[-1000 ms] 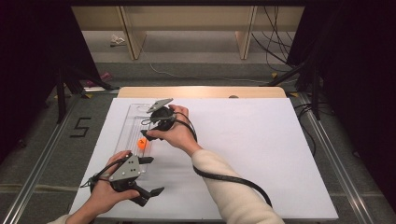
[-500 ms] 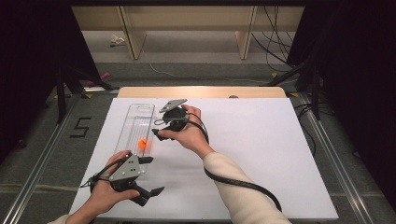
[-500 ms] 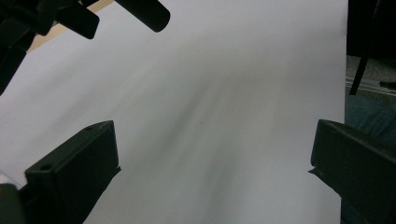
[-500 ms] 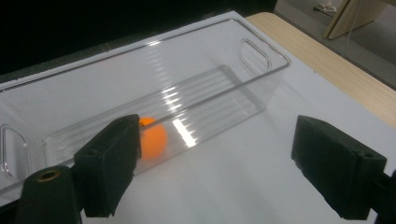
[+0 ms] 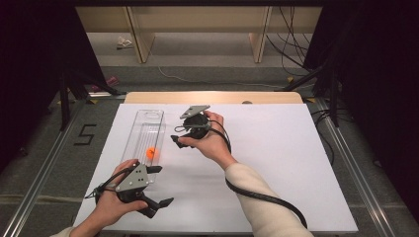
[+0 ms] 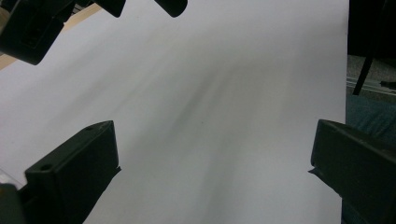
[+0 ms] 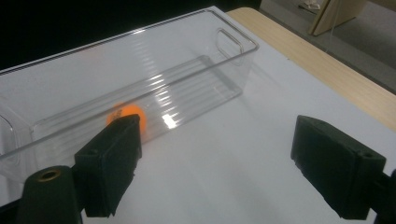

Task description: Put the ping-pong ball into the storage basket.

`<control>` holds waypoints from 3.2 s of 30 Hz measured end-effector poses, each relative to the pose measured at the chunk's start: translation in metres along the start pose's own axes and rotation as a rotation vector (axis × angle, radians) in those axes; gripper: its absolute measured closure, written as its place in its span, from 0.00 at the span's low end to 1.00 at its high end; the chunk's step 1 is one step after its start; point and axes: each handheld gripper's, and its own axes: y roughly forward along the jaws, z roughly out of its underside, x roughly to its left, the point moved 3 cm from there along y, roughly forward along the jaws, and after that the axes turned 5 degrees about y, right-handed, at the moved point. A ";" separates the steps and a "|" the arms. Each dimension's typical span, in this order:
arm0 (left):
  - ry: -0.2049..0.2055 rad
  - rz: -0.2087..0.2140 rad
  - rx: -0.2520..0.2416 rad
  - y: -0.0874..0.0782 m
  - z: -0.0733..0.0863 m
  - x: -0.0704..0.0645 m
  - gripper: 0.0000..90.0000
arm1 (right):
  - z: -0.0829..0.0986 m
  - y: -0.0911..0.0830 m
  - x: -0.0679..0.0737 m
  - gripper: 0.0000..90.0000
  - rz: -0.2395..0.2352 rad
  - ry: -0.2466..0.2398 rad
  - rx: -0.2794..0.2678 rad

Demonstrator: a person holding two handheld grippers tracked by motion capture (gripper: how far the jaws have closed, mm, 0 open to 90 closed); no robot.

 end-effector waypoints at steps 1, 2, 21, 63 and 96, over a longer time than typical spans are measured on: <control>0.001 -0.003 0.000 0.000 0.000 0.000 0.01 | 0.001 -0.002 -0.001 0.19 0.001 0.005 0.002; 0.002 -0.002 0.000 0.000 0.000 0.000 0.00 | 0.003 -0.004 -0.003 0.19 0.007 0.007 0.003; 0.001 -0.002 0.000 0.000 0.000 0.000 0.01 | 0.018 -0.023 -0.022 0.20 0.034 0.044 -0.008; -0.001 -0.006 0.005 0.001 0.001 0.000 0.00 | 0.064 -0.082 -0.063 0.21 0.106 0.137 -0.037; -0.008 -0.013 0.003 0.000 0.001 0.002 0.00 | 0.109 -0.135 -0.092 0.22 0.177 0.212 -0.054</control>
